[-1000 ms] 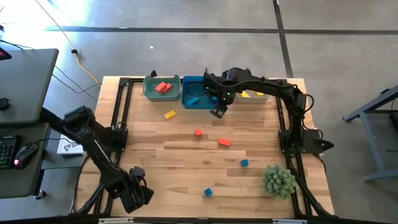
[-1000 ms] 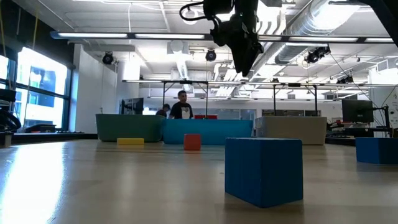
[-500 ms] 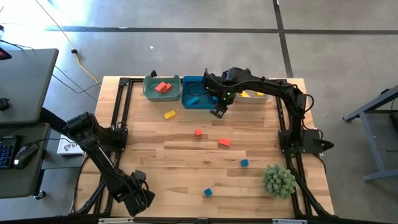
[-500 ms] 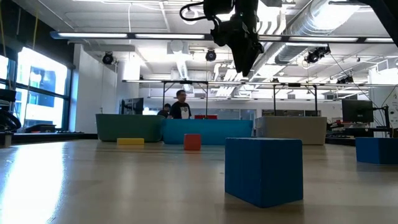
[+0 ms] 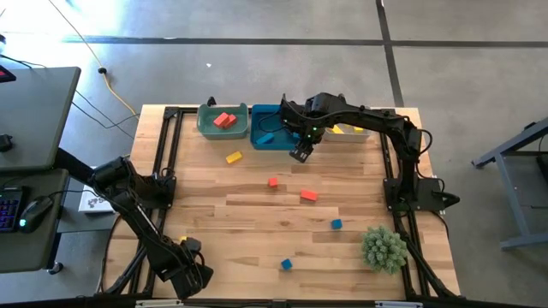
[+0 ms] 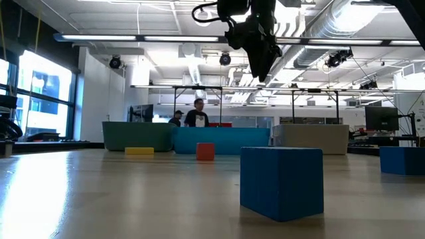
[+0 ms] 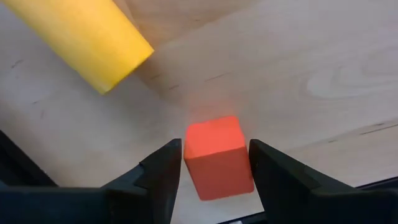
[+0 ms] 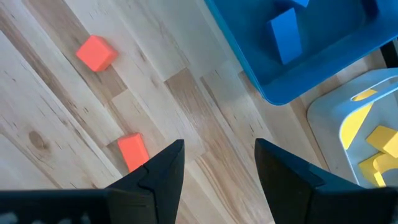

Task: Sort & place blocks by color
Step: Put the orange block into the green bin

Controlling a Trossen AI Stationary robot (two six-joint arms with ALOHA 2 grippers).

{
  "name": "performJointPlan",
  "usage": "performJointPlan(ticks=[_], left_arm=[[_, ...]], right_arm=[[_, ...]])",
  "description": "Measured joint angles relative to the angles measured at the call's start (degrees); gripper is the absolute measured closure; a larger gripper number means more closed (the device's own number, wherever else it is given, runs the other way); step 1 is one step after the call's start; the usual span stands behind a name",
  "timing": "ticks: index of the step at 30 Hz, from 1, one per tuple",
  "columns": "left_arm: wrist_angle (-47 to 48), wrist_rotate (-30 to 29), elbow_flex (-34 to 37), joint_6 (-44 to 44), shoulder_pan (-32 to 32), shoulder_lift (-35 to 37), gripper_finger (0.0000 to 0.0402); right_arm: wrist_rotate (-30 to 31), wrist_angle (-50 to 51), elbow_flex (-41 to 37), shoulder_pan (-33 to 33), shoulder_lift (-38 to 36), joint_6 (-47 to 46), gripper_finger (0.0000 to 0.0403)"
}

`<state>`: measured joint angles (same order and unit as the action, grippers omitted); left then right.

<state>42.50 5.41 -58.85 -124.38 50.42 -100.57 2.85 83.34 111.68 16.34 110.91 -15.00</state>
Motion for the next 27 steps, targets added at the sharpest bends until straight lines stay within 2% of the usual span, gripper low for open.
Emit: performJointPlan(ticks=[12,17,27], left_arm=[[0.1,0.0,0.0,4.5,0.0,0.1,0.0296],[0.0,-1.9,0.0,6.8,0.0,0.2,0.0297],[-0.2,-9.4,0.0,9.5,-1.0,2.6,0.0295]], right_arm=[[0.0,0.0,0.0,0.0,0.0,0.0,0.0220],[0.0,0.0,0.0,0.0,0.0,0.0,0.0220],[0.0,-0.1,0.0,0.0,0.0,0.0,0.0220]])
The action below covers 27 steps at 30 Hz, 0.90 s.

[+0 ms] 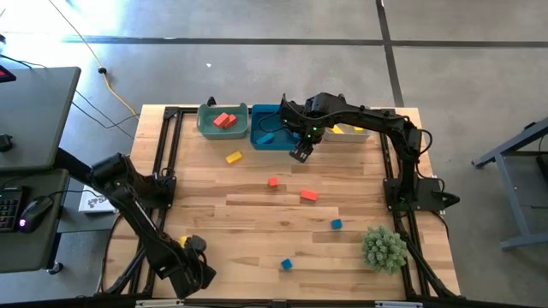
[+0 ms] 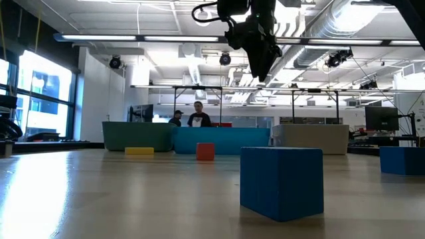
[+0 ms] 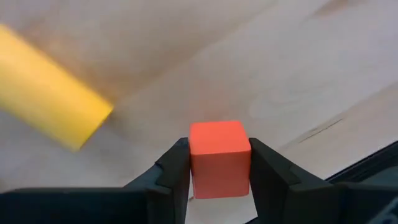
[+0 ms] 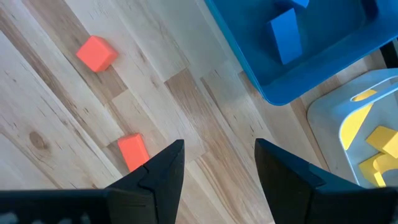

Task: Sort & place blocks by color
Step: Put the orange block into the green bin

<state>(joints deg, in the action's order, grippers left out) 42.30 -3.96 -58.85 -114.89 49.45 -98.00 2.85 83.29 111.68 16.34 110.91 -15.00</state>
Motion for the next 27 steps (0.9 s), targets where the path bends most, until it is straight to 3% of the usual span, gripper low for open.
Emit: performJointPlan(ticks=[13,27], left_arm=[[7.3,-10.8,0.0,17.2,-11.9,9.7,0.0294],[12.0,-17.3,0.0,49.5,-37.4,23.1,0.0293]], right_arm=[[0.0,-1.5,0.0,0.0,0.0,0.3,0.0220],[0.0,-3.9,0.0,0.0,0.0,0.9,0.0220]])
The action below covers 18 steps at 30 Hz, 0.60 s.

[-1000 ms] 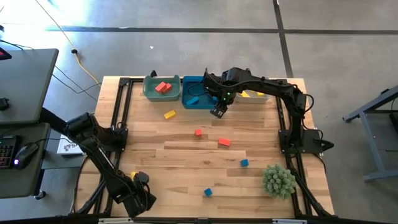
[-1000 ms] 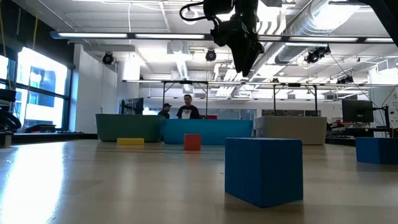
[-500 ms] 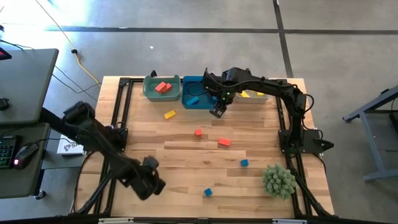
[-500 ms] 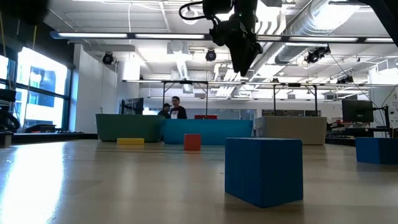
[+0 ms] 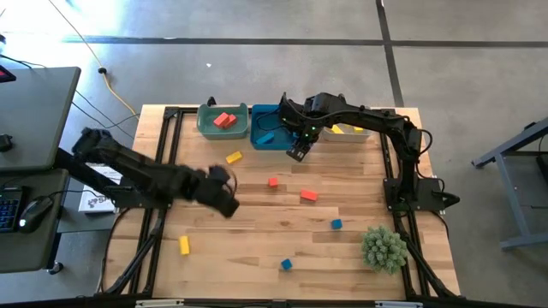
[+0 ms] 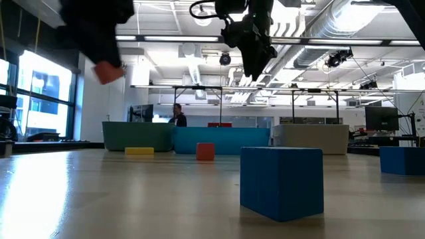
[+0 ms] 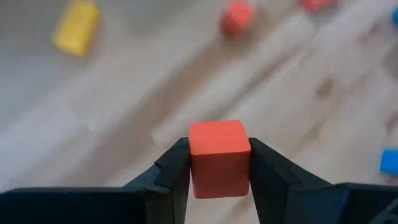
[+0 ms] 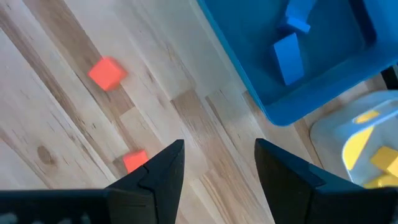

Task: Sort & place blocks by color
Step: Put the orange block into the green bin

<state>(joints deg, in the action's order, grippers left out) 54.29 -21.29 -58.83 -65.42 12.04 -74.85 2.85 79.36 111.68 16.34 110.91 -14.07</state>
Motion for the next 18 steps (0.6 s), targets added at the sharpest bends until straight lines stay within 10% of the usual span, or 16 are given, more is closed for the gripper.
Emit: performJointPlan(ticks=[18], left_arm=[[-3.8,1.7,0.0,35.1,-39.8,5.4,0.0293]], right_arm=[[0.0,-10.7,0.0,0.3,0.0,8.9,0.0220]])
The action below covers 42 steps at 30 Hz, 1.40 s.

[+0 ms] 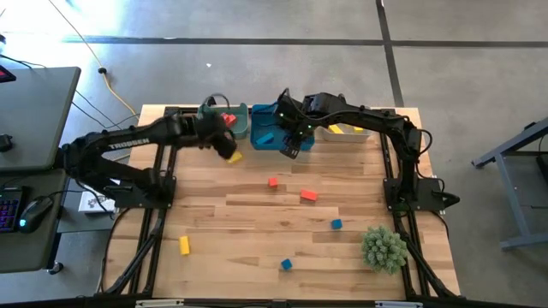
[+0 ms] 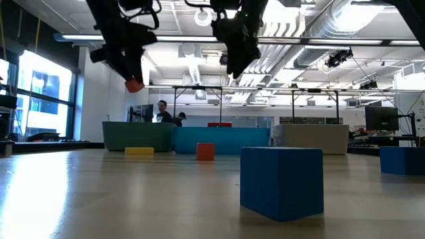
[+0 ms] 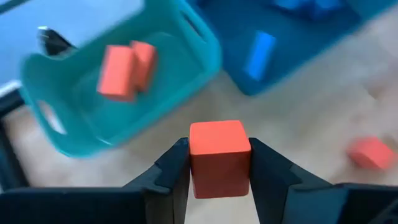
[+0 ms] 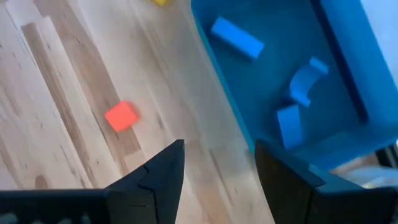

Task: Sort & place blocks by color
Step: Put the orange block into the green bin

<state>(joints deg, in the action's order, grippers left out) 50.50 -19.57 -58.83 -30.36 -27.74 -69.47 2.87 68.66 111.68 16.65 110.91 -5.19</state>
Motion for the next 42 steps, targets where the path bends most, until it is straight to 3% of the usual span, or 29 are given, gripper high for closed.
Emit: performJointPlan(ticks=[9,17,21,27,34,42], left_arm=[[-6.5,1.8,0.0,10.1,-17.8,-2.2,0.0293],[-11.1,4.9,0.0,14.3,-26.4,-10.2,0.0292],[-11.5,7.8,0.0,14.6,-28.2,-14.9,0.0290],[-12.0,5.2,0.0,14.3,-29.0,-20.0,0.0289],[-14.5,-0.3,0.0,14.1,-29.1,-21.4,0.0289],[-14.3,1.5,0.0,14.6,-29.8,-21.6,0.0284]], right_arm=[[0.0,-4.1,0.0,2.0,0.0,3.6,0.0220],[0.0,-4.1,0.0,4.1,0.0,4.2,0.0220],[0.0,-4.1,0.0,5.0,0.0,4.2,0.0220],[0.0,-4.1,0.0,5.9,0.0,6.6,0.0220],[0.1,-4.3,0.0,6.5,0.0,9.4,0.0220],[0.1,-4.6,0.0,6.7,0.0,9.8,0.0220]])
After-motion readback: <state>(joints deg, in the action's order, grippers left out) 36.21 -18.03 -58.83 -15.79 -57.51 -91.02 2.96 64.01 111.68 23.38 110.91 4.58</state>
